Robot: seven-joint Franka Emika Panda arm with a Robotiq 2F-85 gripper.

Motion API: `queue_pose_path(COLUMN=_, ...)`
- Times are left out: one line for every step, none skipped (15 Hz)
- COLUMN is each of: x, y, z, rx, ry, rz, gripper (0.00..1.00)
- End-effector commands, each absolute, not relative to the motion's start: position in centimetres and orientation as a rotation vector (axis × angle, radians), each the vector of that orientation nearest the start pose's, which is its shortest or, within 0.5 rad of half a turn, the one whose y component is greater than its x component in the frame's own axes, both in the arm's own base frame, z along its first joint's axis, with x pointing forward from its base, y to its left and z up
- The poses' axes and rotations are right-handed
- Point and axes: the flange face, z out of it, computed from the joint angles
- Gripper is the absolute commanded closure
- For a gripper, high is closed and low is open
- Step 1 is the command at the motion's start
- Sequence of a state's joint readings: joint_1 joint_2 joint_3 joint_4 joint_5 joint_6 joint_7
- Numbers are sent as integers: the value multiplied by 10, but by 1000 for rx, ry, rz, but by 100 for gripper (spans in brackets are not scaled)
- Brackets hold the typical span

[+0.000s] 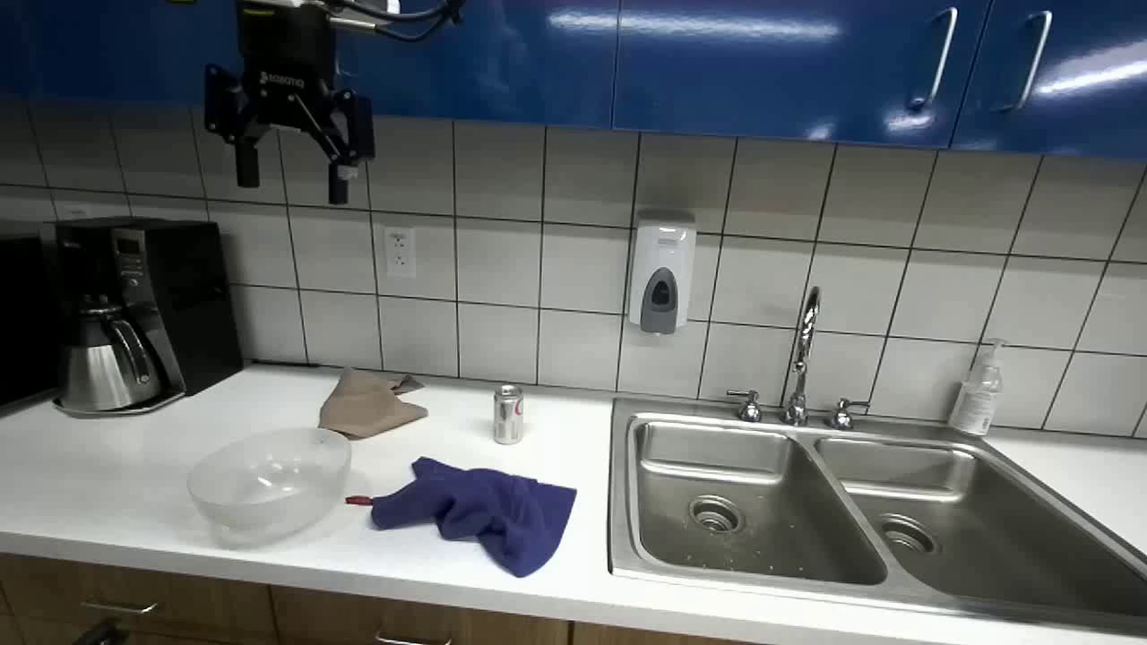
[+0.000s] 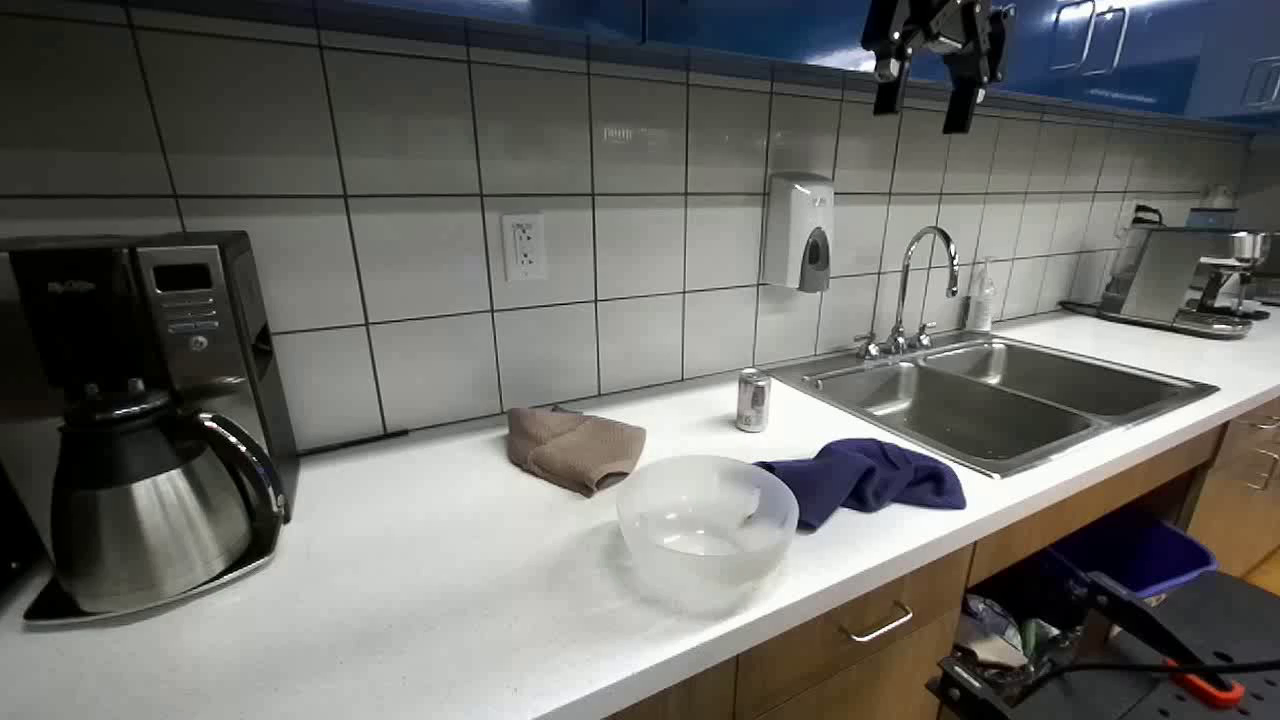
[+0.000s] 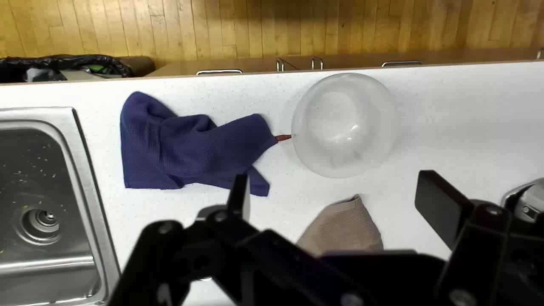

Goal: Put the grey can in the plastic bowl

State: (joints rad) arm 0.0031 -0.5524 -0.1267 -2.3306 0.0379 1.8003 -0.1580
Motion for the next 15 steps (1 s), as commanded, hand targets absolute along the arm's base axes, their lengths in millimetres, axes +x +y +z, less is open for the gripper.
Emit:
queue_pose_path(x=385, y=-51, z=541, rx=-3040, ry=-67, rz=-48, gripper=0)
queue_pose_path(x=385, y=-51, z=541, rx=-3041, ry=-67, rz=-48, gripper=0)
queue_pose_path(x=385, y=-51, z=541, rx=-3041, ry=-67, rz=-48, gripper=0)
queue_pose_path(x=385, y=-51, z=541, rx=-3041, ry=-67, rz=-48, gripper=0)
queue_pose_path(x=385, y=-51, z=541, rx=-3041, ry=-67, rz=-48, gripper=0)
queue_pose_path(x=385, y=-51, z=541, rx=-3041, ry=-67, rz=-48, gripper=0)
queue_pose_path(x=385, y=-51, z=541, rx=-3041, ry=-67, rz=-48, gripper=0)
queue_pose_path(x=385, y=-51, z=541, rx=-3041, ry=-67, rz=-48, gripper=0)
queue_pose_path(x=385, y=-51, z=541, rx=-3041, ry=-67, rz=-48, gripper=0)
queue_pose_path(x=385, y=-51, z=541, rx=-3041, ry=-67, rz=-48, gripper=0)
queue_pose_path(x=385, y=-51, z=541, rx=-3041, ry=-67, rz=-48, gripper=0)
queue_pose_path(x=385, y=-51, z=541, rx=-3041, ry=-67, rz=-48, gripper=0)
queue_pose_path(x=385, y=-51, z=541, rx=-3041, ry=-67, rz=-48, gripper=0)
queue_pose_path(x=385, y=-51, z=541, rx=-3041, ry=-67, rz=-48, gripper=0)
queue_pose_path(x=390, y=-56, z=539, rx=-3048, ry=-87, rz=-49, gripper=0)
